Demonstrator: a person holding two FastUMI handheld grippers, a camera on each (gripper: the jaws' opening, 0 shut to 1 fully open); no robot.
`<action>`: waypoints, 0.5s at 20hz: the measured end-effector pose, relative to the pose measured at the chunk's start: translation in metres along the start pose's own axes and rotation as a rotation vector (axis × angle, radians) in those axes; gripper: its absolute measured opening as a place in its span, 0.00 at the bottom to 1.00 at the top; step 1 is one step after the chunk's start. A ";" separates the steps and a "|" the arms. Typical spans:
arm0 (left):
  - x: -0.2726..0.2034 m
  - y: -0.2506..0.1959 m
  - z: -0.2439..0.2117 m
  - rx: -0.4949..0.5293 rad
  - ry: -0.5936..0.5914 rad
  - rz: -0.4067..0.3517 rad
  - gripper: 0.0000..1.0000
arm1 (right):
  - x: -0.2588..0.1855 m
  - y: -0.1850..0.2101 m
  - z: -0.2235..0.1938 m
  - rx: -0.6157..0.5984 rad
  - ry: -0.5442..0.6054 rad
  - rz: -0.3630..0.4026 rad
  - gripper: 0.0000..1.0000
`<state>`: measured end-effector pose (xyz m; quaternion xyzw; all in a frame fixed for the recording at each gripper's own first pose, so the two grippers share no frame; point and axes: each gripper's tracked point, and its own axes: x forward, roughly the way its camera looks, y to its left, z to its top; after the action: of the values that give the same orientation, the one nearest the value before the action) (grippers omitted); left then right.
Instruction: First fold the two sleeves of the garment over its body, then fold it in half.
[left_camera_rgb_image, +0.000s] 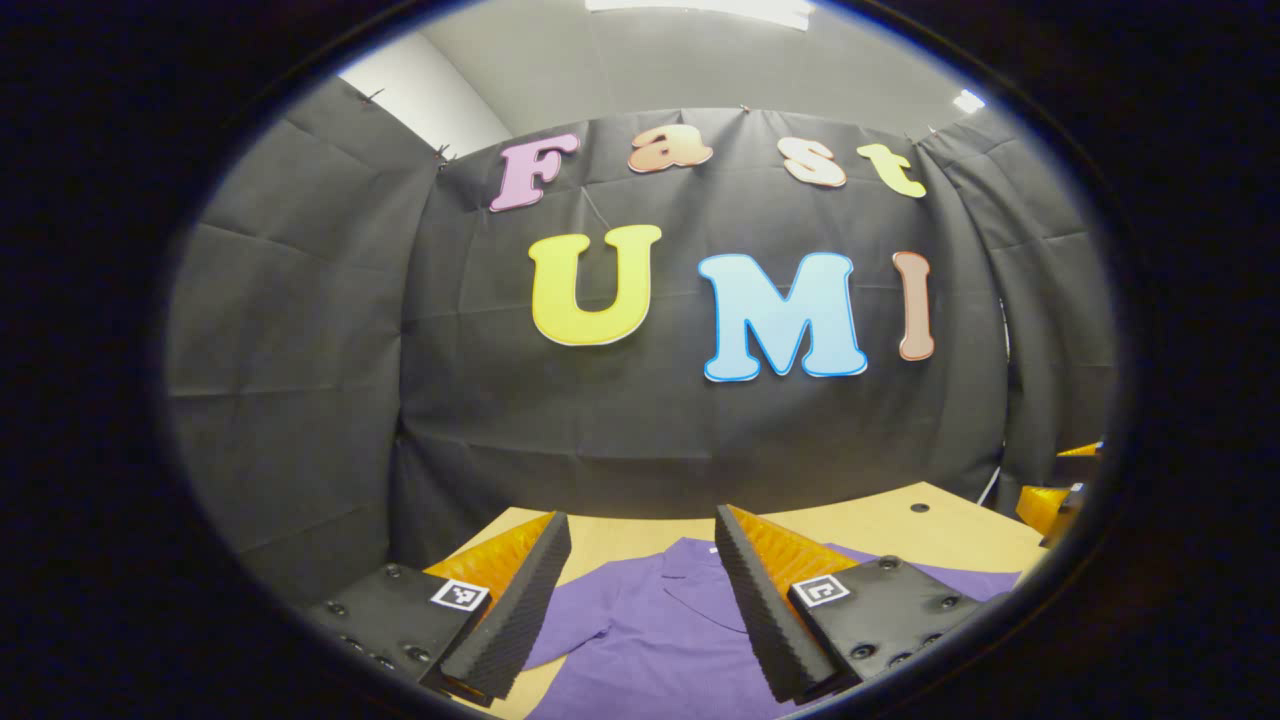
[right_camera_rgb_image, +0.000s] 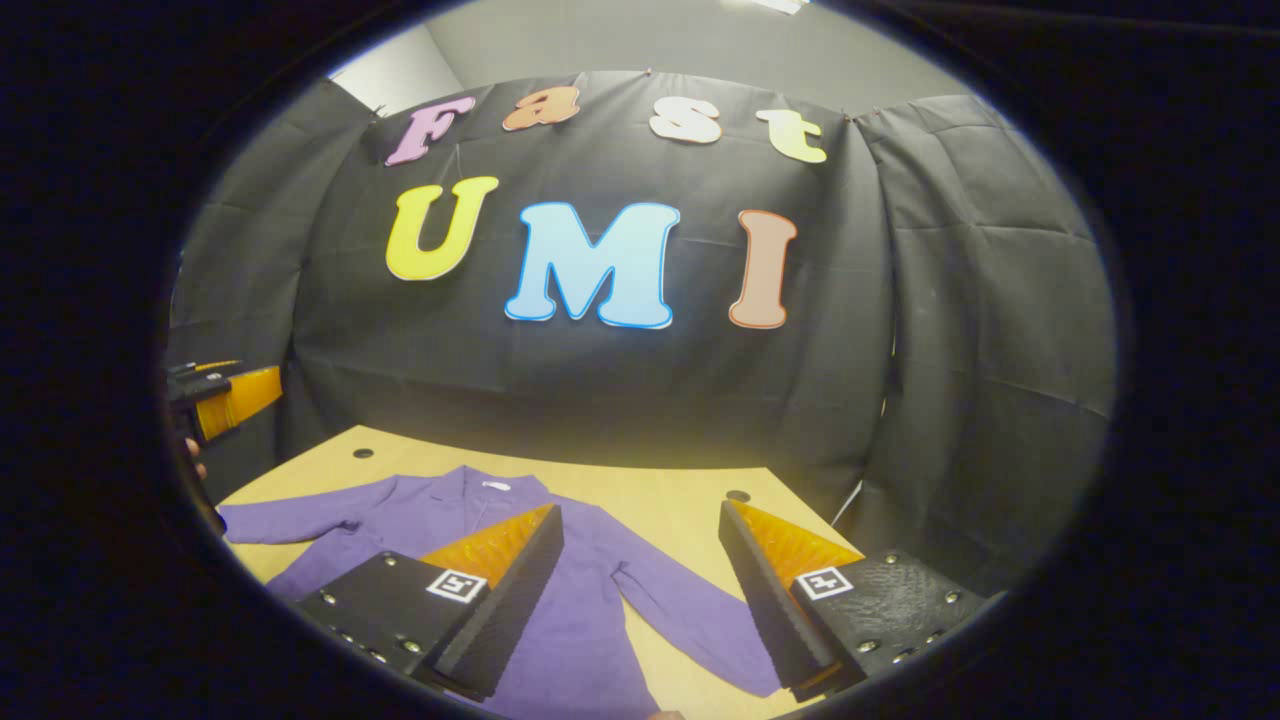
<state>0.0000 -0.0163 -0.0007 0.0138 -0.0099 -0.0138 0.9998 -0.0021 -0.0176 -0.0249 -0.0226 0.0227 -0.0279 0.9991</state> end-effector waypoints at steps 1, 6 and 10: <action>0.000 -0.002 0.000 -0.001 -0.001 -0.003 0.94 | 0.000 -0.001 -0.002 -0.004 0.007 -0.005 0.96; -0.001 -0.013 -0.004 -0.001 0.001 -0.014 0.94 | 0.003 -0.015 -0.024 0.037 0.066 -0.029 0.97; -0.004 -0.018 -0.009 -0.001 0.011 -0.007 0.94 | 0.007 -0.045 -0.059 0.097 0.171 -0.104 0.97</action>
<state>-0.0046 -0.0335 -0.0105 0.0133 -0.0045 -0.0172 0.9998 -0.0008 -0.0657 -0.0824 0.0273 0.1051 -0.0828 0.9906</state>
